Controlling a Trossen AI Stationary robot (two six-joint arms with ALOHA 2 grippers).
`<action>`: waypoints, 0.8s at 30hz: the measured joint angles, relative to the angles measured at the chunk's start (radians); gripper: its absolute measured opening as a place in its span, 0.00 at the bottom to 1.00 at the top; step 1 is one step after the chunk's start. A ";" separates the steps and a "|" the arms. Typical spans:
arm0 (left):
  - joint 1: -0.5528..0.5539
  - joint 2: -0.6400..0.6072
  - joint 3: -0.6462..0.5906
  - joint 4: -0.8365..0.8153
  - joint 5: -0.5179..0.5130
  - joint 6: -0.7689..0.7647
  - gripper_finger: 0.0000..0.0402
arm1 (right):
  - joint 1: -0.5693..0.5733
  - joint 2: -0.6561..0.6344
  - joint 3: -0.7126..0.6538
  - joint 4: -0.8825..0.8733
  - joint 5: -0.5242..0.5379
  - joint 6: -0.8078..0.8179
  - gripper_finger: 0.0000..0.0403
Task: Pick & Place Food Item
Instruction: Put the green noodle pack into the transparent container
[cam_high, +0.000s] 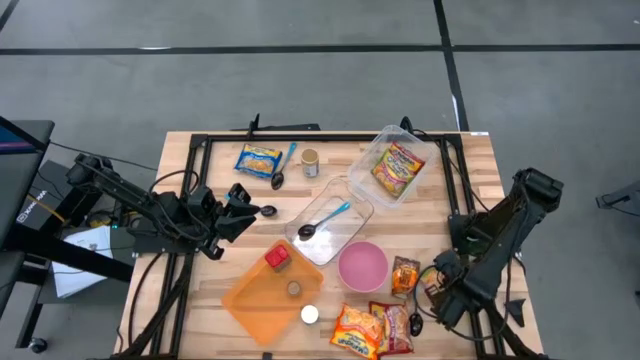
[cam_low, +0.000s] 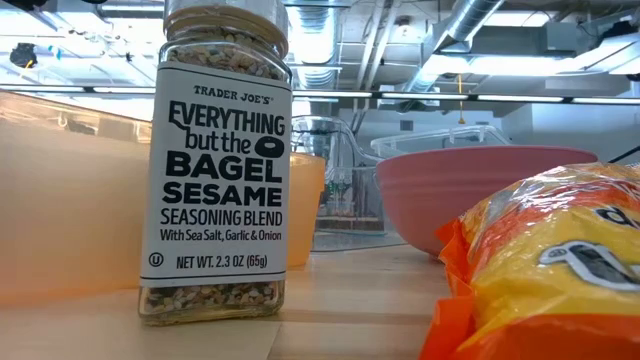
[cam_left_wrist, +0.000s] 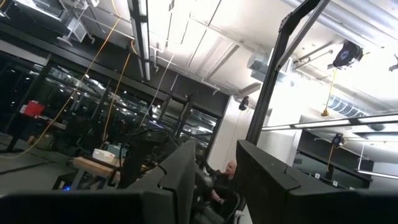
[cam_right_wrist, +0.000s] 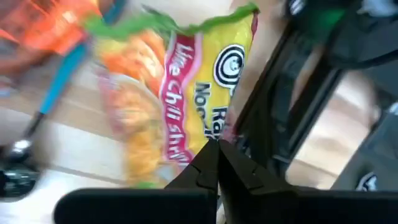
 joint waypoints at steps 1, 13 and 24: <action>0.000 0.000 0.000 0.000 0.000 0.001 0.28 | -0.003 0.000 0.028 -0.033 0.020 0.005 0.00; 0.030 0.000 0.000 0.000 0.000 0.001 0.28 | -0.093 0.000 0.274 -0.226 0.262 -0.058 0.00; 0.030 0.000 0.000 0.000 0.000 -0.005 0.28 | -0.206 0.000 0.341 -0.229 0.386 -0.217 0.00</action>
